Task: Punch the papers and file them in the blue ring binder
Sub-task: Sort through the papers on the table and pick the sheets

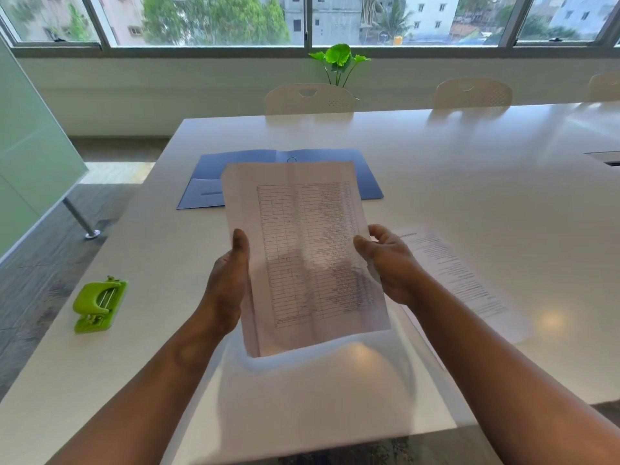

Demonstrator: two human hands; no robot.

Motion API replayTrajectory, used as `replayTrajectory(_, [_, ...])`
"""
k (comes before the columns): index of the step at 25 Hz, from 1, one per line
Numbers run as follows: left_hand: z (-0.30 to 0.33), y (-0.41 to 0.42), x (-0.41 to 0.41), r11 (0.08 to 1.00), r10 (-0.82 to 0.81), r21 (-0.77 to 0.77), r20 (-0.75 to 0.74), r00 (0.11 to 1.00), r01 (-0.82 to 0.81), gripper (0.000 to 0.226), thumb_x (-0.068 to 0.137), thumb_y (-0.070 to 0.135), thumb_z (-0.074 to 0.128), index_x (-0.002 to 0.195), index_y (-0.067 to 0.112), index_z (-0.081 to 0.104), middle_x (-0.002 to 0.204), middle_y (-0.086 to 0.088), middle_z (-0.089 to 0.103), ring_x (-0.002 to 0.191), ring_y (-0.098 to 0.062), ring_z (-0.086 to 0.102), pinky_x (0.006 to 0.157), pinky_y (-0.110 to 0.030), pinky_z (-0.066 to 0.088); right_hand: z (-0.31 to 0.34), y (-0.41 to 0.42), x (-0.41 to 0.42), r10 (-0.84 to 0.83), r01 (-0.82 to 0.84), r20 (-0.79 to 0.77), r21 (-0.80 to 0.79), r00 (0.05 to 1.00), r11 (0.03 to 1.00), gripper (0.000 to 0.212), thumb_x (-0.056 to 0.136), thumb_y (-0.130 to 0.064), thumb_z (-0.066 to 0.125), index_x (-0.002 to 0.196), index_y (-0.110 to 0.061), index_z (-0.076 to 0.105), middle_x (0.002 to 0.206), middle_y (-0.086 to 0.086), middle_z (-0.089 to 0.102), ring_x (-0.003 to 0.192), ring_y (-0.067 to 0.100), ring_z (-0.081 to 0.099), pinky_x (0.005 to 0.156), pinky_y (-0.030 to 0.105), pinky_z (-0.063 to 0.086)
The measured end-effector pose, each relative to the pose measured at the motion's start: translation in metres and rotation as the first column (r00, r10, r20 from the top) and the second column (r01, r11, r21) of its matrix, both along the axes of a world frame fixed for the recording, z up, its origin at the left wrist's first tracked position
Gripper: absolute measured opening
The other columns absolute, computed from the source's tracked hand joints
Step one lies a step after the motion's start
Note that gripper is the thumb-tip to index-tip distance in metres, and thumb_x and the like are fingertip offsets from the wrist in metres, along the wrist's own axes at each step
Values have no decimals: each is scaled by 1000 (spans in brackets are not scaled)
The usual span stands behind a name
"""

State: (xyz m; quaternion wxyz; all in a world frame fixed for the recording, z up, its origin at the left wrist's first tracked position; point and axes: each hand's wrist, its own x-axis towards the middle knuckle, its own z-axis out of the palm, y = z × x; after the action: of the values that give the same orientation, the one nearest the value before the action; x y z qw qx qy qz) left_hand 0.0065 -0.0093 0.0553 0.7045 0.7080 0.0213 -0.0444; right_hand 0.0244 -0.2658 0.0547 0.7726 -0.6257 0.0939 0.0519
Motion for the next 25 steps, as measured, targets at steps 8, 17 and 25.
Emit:
replayTrajectory(8, [1, 1, 6, 997, 69, 29, 119, 991, -73, 27, 92, 27, 73, 116, 17, 70, 101, -1, 78, 92, -18, 77, 73, -31, 64, 7, 11, -5, -22, 19, 195, 18, 981, 1000, 21, 97, -3, 63, 117, -4, 58, 107, 11, 78, 104, 29, 74, 89, 39, 59])
replayTrajectory(17, [27, 4, 8, 990, 14, 133, 294, 956, -56, 23, 89, 30, 73, 109, 38, 65, 105, 14, 72, 89, -3, 72, 74, -23, 61, 30, 9, -12, 85, -68, 358, -60, 930, 996, 37, 87, -3, 72, 123, -7, 66, 122, 11, 74, 113, 32, 70, 99, 52, 55])
replayTrajectory(25, [20, 9, 5, 990, -12, 139, 263, 965, -26, 37, 77, 46, 74, 112, 39, 64, 105, 14, 72, 92, -7, 71, 76, -27, 62, 30, 8, -15, 87, -2, 365, -226, 927, 974, 27, 87, -4, 76, 111, -16, 75, 113, 3, 78, 105, 24, 74, 98, 51, 57])
